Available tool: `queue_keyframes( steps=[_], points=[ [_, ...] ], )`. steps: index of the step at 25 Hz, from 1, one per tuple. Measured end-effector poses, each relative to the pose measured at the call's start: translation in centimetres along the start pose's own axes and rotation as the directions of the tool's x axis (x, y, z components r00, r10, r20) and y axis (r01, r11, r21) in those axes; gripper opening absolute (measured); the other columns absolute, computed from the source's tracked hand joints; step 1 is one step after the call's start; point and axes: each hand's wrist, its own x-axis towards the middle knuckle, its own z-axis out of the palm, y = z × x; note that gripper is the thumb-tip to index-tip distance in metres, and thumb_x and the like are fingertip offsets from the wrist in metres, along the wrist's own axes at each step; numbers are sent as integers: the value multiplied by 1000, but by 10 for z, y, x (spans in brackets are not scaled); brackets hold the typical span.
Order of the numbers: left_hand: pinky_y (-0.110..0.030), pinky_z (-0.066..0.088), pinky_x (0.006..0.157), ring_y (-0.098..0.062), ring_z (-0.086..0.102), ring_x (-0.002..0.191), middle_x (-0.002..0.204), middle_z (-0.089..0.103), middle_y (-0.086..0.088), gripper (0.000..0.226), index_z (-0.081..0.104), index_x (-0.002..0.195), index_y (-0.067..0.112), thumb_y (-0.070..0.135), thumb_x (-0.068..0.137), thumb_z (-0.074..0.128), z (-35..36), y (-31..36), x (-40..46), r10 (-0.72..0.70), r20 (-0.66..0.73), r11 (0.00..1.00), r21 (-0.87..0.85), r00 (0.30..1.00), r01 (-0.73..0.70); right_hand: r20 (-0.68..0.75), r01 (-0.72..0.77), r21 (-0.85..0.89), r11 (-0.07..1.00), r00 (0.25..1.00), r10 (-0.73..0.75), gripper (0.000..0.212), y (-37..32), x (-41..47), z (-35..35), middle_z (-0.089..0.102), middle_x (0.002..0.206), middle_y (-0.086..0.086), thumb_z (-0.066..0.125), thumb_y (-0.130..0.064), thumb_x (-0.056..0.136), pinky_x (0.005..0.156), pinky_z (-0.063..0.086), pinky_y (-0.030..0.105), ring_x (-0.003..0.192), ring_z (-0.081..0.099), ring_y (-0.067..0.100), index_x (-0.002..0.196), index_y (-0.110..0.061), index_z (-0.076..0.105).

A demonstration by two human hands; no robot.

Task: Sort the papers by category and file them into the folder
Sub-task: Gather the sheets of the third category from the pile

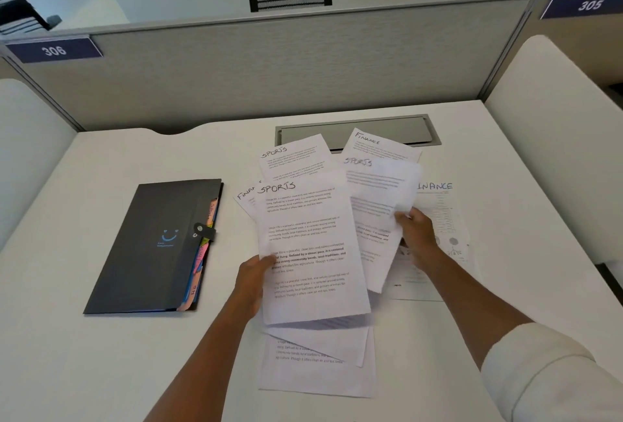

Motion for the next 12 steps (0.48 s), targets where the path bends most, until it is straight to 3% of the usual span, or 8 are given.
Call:
queue_keyframes(
  steps=[5,9,12],
  points=[
    [-45,55,86,-36,68,99,105,73,-17,17,68,101,5,14,93,58,11,11,-3,-4,74,1000,-28,997,6,215,28,24,999,976,-32,14,-10,-16,1,71,112,7,60,-19,94,87,53,39,101,66,25,103,-21,70],
    [-41,57,79,-32,71,95,104,75,-12,21,68,110,6,14,93,59,21,17,-9,16,115,1000,-23,993,-14,356,-14,43,999,934,-2,23,-17,-44,11,73,109,5,56,-13,95,77,56,37,99,68,26,113,-20,68],
    [-38,58,73,-27,72,93,109,74,-6,28,63,117,13,15,89,67,24,18,-14,67,101,996,48,993,-72,365,-23,20,1000,931,15,26,-21,-60,16,74,96,2,45,-15,98,63,54,31,84,68,20,107,-19,69]
  ],
)
